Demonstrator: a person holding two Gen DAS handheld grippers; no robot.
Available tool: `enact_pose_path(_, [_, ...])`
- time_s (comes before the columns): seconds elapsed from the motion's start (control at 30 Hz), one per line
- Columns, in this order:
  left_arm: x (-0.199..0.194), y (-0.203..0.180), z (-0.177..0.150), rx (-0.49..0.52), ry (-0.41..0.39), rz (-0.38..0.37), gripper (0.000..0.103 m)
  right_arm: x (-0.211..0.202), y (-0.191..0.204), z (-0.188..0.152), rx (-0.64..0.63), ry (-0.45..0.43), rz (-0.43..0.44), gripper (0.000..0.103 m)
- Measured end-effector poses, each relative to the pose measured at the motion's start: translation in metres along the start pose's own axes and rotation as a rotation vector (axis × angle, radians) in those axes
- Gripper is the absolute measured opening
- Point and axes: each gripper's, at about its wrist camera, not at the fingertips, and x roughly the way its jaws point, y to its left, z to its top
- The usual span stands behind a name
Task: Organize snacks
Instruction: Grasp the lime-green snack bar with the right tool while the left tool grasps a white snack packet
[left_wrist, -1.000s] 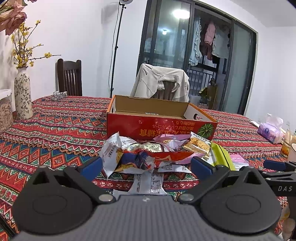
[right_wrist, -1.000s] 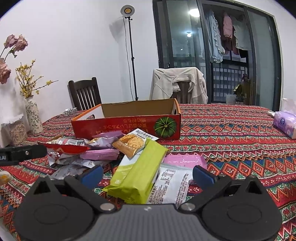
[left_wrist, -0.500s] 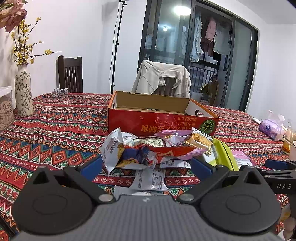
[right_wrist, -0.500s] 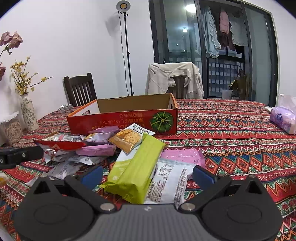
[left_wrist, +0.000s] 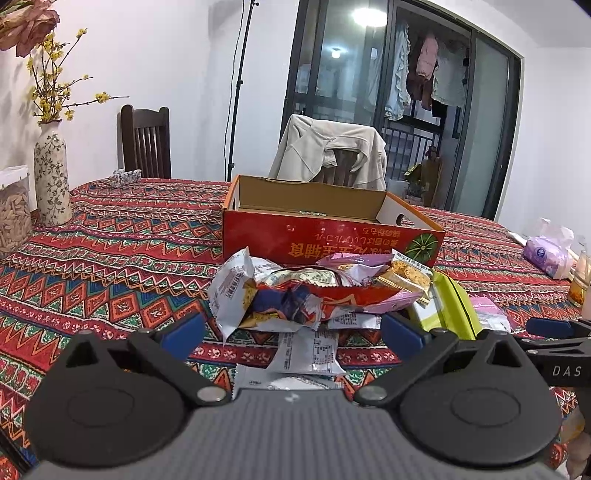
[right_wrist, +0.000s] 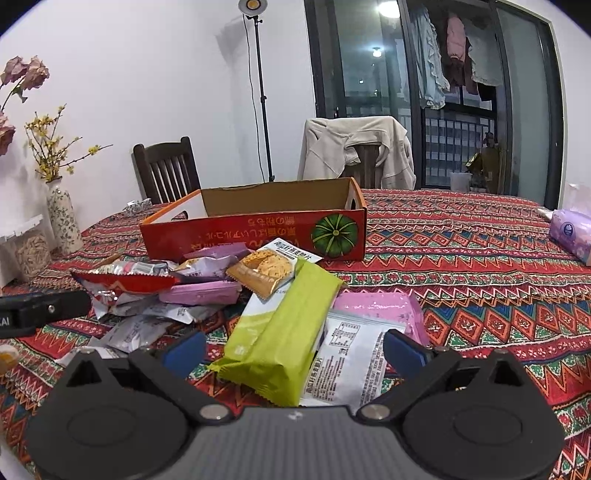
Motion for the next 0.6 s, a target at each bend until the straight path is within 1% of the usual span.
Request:
enact_pose_path(0.13, [0.002, 0.002, 0.003, -0.006, -0.006, 0.009, 0.103, 0.005, -0.001, 0.001, 0.016, 0.010, 0.007, 0.098])
enact_pose_path(0.23, [0.004, 0.002, 0.006, -0.010, -0.009, 0.013, 0.103, 0.011, -0.002, 0.004, 0.022, 0.024, 0.008, 0.094])
enact_pose_path(0.3, [0.005, 0.002, 0.007, -0.009, -0.011, 0.018, 0.103, 0.016, -0.001, 0.006, 0.023, 0.033, 0.014, 0.087])
enact_pose_path(0.33, [0.006, 0.003, 0.008, -0.011, -0.011, 0.019, 0.103, 0.019, -0.001, 0.008, 0.025, 0.038, 0.016, 0.085])
enact_pose_path(0.43, [0.009, 0.004, 0.008, -0.015, -0.010, 0.019, 0.103, 0.030, -0.001, 0.015, 0.044, 0.055, 0.013, 0.083])
enact_pose_path(0.47, [0.010, 0.004, 0.008, -0.015, -0.009, 0.020, 0.103, 0.034, -0.002, 0.018, 0.053, 0.063, 0.013, 0.079])
enact_pose_path(0.5, [0.011, 0.004, 0.008, -0.015, -0.007, 0.022, 0.103, 0.039, -0.002, 0.020, 0.058, 0.071, 0.010, 0.072])
enact_pose_path(0.53, [0.012, 0.005, 0.008, -0.017, -0.005, 0.023, 0.103, 0.044, -0.003, 0.022, 0.066, 0.082, 0.005, 0.069])
enact_pose_path(0.57, [0.013, 0.006, 0.008, -0.022, -0.003, 0.025, 0.103, 0.050, -0.004, 0.024, 0.077, 0.096, -0.001, 0.062])
enact_pose_path(0.6, [0.013, 0.007, 0.008, -0.025, -0.001, 0.026, 0.103, 0.056, -0.004, 0.026, 0.087, 0.112, -0.005, 0.057])
